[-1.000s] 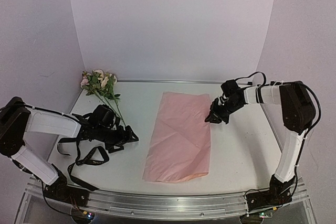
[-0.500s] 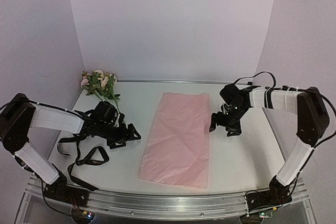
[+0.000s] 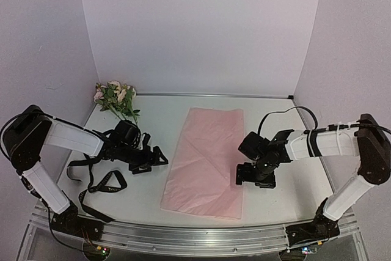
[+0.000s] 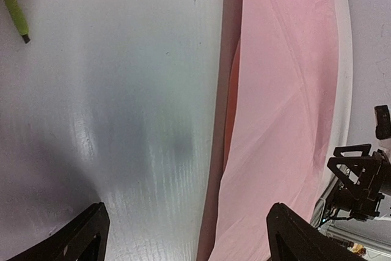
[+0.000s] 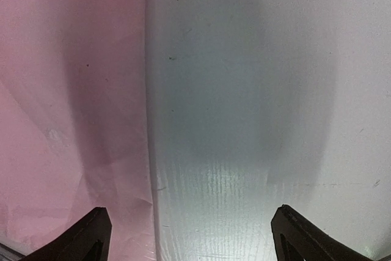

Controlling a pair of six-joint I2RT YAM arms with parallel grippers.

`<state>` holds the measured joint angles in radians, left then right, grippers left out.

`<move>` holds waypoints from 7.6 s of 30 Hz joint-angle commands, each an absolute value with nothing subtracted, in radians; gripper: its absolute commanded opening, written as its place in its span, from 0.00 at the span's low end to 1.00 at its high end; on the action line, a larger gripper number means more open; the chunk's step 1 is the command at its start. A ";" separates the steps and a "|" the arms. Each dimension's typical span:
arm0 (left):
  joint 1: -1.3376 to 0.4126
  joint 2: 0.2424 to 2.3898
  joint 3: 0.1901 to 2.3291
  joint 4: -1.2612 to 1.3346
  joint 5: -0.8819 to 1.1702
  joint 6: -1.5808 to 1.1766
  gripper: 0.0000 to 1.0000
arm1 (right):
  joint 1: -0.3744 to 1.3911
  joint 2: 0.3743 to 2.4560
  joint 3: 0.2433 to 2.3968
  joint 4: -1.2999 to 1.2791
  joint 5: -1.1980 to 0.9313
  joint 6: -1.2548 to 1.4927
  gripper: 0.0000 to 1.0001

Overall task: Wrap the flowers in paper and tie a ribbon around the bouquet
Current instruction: Pick up the corner of the folded wrapping paper at the center of the board, then pass from the left arm to the right

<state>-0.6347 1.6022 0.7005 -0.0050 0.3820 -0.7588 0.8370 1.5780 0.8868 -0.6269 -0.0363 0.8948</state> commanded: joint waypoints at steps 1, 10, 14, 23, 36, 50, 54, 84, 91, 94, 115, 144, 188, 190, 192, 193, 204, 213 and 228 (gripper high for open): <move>-0.667 1.656 0.735 0.041 0.361 -0.779 0.91 | 0.867 1.576 0.870 -0.514 -0.003 0.988 0.88; -0.696 1.705 0.745 0.061 0.351 -0.817 0.76 | 0.875 1.628 0.873 -0.435 -0.069 0.997 0.69; -0.698 1.698 0.733 0.082 0.352 -0.837 0.63 | 0.875 1.638 0.887 -0.425 -0.076 0.995 0.62; -0.698 1.652 0.724 0.069 0.350 -0.825 0.39 | 0.875 1.651 0.914 -0.423 -0.081 0.978 0.47; -0.675 1.494 0.717 -0.153 0.232 -0.700 0.65 | 0.876 1.625 0.893 -0.423 -0.095 0.974 0.59; -0.727 1.685 0.729 0.077 0.494 -0.797 0.72 | 0.880 1.642 0.862 -0.325 -0.152 1.020 0.55; -0.731 1.723 0.725 0.143 0.525 -0.834 0.68 | 0.880 1.644 0.862 -0.313 -0.150 1.022 0.54; -0.732 1.463 0.853 -0.215 0.296 -0.688 0.00 | 0.907 1.747 1.029 -0.318 -0.187 1.000 0.60; -0.733 1.322 0.913 -0.338 0.261 -0.611 0.00 | 0.927 1.866 1.218 -0.318 -0.244 0.996 0.71; -0.746 1.295 0.951 -0.344 0.283 -0.578 0.00 | 0.927 1.896 1.277 -0.317 -0.260 0.991 0.77; -0.776 1.491 1.156 -0.459 0.340 -0.450 0.00 | 0.930 1.545 1.191 -0.428 -0.025 0.899 0.98; -0.796 1.535 1.116 -0.350 0.516 -0.851 0.00 | 1.271 1.660 1.430 -0.631 0.298 0.379 0.98; -0.758 1.591 1.074 -0.361 0.719 -1.032 0.00 | 1.428 1.890 1.581 -0.697 0.425 0.241 0.97; -0.758 1.583 1.066 -0.360 0.716 -1.033 0.00 | 1.427 1.898 1.590 -0.712 0.479 0.256 0.88; -0.758 1.578 1.059 -0.364 0.710 -1.031 0.00 | 1.425 1.898 1.592 -0.721 0.508 0.271 0.74; -0.758 1.575 1.056 -0.364 0.708 -1.030 0.00 | 1.425 1.895 1.591 -0.721 0.518 0.276 0.66; -0.750 1.551 1.025 -0.348 0.681 -1.019 0.00 | 1.423 1.905 1.606 -0.724 0.565 0.281 0.00; -0.702 1.456 0.872 -0.229 0.621 -1.003 0.78 | 1.365 1.808 1.509 -0.622 0.581 0.404 0.00; -0.671 1.616 0.727 -0.027 0.671 -0.828 0.86 | 1.327 1.585 1.344 -0.418 0.729 0.561 0.00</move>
